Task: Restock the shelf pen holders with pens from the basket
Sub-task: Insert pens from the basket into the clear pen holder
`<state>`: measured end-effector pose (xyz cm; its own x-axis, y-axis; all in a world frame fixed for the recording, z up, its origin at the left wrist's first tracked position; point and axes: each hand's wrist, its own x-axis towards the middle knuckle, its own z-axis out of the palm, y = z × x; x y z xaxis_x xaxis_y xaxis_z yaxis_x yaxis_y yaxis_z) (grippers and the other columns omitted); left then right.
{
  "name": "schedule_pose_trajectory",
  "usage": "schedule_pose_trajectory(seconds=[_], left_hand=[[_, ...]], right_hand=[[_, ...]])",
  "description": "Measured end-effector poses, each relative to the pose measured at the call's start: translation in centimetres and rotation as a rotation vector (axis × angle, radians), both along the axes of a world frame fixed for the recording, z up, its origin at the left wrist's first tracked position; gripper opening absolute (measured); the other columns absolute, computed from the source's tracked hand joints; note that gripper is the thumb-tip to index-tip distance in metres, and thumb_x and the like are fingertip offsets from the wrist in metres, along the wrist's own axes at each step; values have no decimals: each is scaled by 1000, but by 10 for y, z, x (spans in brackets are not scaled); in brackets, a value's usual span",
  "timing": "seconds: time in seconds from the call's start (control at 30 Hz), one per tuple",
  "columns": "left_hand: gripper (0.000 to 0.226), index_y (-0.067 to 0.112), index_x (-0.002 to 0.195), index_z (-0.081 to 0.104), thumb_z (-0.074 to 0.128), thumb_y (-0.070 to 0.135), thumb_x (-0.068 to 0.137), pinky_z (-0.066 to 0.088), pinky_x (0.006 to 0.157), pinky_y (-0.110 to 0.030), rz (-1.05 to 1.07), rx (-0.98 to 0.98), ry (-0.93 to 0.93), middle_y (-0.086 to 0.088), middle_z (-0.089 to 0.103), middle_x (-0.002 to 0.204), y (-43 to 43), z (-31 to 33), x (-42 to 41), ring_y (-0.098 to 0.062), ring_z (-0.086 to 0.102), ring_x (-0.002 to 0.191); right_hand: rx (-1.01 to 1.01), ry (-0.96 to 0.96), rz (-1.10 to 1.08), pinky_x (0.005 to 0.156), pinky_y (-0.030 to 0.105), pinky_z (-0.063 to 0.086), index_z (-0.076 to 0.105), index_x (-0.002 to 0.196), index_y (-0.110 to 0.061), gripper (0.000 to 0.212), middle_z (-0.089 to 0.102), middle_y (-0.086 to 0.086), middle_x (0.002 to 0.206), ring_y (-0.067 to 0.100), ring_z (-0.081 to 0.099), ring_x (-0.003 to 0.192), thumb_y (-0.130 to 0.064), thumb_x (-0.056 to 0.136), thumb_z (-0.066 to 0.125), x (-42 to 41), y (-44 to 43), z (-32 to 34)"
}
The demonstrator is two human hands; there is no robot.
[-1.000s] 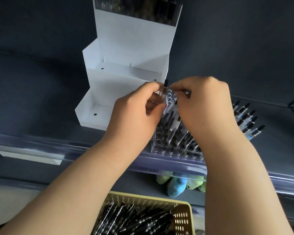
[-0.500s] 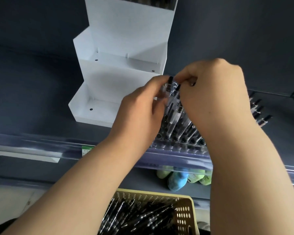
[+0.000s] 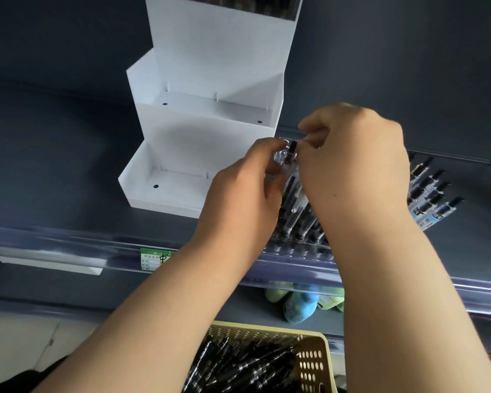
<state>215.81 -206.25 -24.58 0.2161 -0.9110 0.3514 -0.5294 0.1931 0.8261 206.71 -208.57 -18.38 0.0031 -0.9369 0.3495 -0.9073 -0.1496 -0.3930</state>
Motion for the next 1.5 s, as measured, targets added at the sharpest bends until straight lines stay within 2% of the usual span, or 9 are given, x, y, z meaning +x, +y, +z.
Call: schedule_pose_trajectory(seconds=[0.1, 0.27, 0.4, 0.67, 0.93, 1.1, 1.23, 1.43, 1.5], left_hand=[[33, 27, 118, 56, 59, 12, 89, 45, 63, -21, 8, -4, 26, 24, 55, 76, -1, 0, 2, -4, 58, 71], [29, 25, 117, 58, 58, 13, 90, 42, 63, -11, 26, 13, 52, 23, 56, 78, -2, 1, 3, -1, 59, 72], [27, 27, 115, 61, 59, 15, 90, 43, 65, -10, 27, 40, 79, 18, 60, 85, -3, 3, 7, -5, 61, 70], [22, 22, 108, 66, 59, 13, 89, 43, 70, -8, 25, 59, 53, 13, 66, 89, -7, 1, 10, -4, 61, 76], [16, 24, 97, 68, 58, 15, 89, 45, 79, -16, -26, 90, -70, 10, 69, 93, -8, 2, 10, -6, 60, 86], [14, 22, 98, 65, 58, 14, 88, 45, 75, -20, -2, 56, -125, 10, 67, 88, -7, 1, 11, -8, 61, 82], [11, 17, 97, 64, 60, 13, 87, 44, 72, -23, 11, -4, -157, 6, 65, 85, -5, -1, 14, -13, 61, 78], [19, 15, 108, 63, 60, 16, 89, 46, 74, -20, -15, -28, -201, 3, 67, 91, -3, -3, 17, -13, 62, 83], [23, 15, 113, 62, 58, 14, 90, 49, 78, -25, -16, -19, -224, 3, 67, 92, -1, -3, 19, -14, 62, 85]], right_hand=[[-59, -65, -1, 77, 37, 50, 65, 102, -23, 19, 68, 5, 89, 29, 61, 87, -18, 85, 59, 1, -4, -4], [-146, -76, 74, 83, 35, 45, 68, 100, -20, 23, 70, -3, 84, 25, 60, 87, -8, 82, 60, 4, -5, -8], [-130, 20, 108, 87, 39, 43, 69, 103, -20, 26, 71, 0, 88, 27, 57, 93, -6, 83, 59, 1, -7, -10], [-56, -5, 184, 90, 45, 45, 70, 105, -20, 36, 72, 1, 96, 30, 62, 96, 1, 79, 57, -3, -2, -1], [33, 78, 212, 94, 41, 43, 69, 105, -29, 43, 70, -6, 103, 24, 58, 101, 2, 79, 55, -13, 14, 22], [85, 114, 258, 91, 43, 43, 65, 114, -26, 42, 69, -3, 104, 25, 49, 83, -1, 84, 50, -12, 12, 18], [75, 184, 253, 95, 36, 30, 58, 122, -29, 44, 66, -5, 110, 22, 45, 111, -5, 88, 46, -13, 10, 17], [72, 146, 277, 101, 41, 34, 56, 125, -26, 42, 64, -3, 111, 22, 43, 115, -6, 91, 41, -14, 12, 17], [17, 117, 274, 100, 44, 35, 57, 125, -23, 41, 66, 0, 108, 24, 43, 114, -5, 92, 41, -16, 14, 17]])
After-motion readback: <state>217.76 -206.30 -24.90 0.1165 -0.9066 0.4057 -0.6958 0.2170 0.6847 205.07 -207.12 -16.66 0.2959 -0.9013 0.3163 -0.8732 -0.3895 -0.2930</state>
